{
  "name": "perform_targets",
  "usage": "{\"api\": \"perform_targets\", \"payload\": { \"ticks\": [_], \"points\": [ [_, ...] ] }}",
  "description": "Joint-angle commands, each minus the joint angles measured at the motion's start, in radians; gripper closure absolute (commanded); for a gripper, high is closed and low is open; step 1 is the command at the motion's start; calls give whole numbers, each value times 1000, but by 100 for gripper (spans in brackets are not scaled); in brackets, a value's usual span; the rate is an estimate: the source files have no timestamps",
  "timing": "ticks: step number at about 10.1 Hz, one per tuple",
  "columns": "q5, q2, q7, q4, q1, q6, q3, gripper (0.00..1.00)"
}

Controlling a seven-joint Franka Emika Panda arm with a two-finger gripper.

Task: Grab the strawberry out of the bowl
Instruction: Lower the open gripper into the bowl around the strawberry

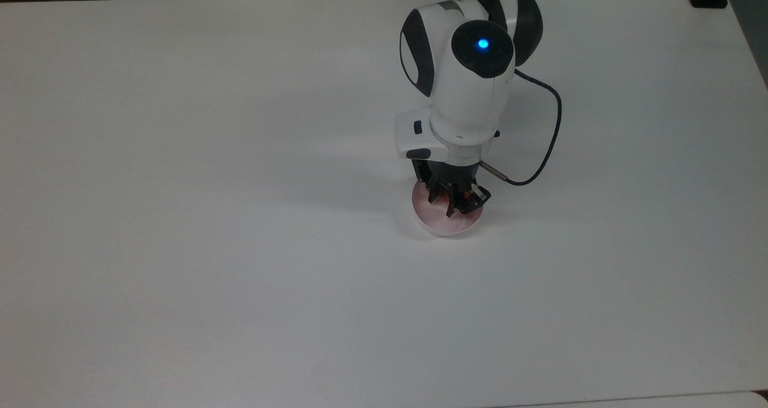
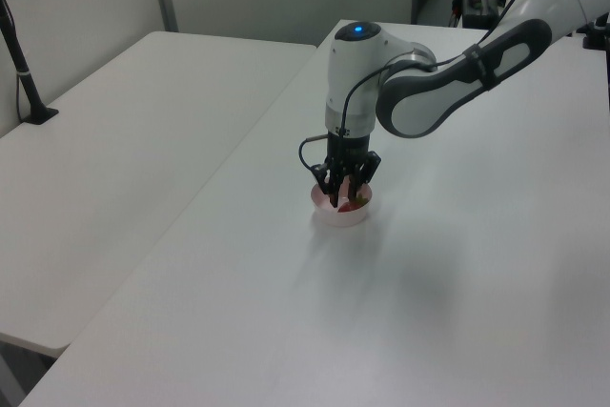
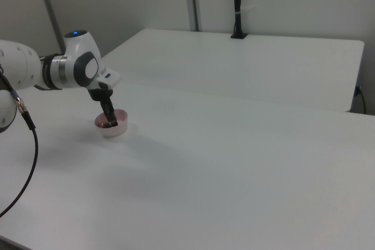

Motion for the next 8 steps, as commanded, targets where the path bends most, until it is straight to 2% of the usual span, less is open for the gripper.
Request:
{"api": "perform_targets", "payload": {
  "ticks": [1, 2, 3, 4, 5, 6, 8],
  "points": [
    [-18, -42, 8, -17, -10, 15, 10, 64],
    [-20, -42, 6, -17, -9, 15, 10, 65],
    [-37, -39, 5, -20, -6, 15, 10, 53],
    [-81, -39, -15, -35, 0, 11, 11, 31],
    [-112, -39, -43, -50, 2, 11, 16, 20],
    [-115, -37, -111, -52, -6, 9, 40, 18],
    [-118, -32, -205, -52, -1, 6, 50, 14]
  ]
}}
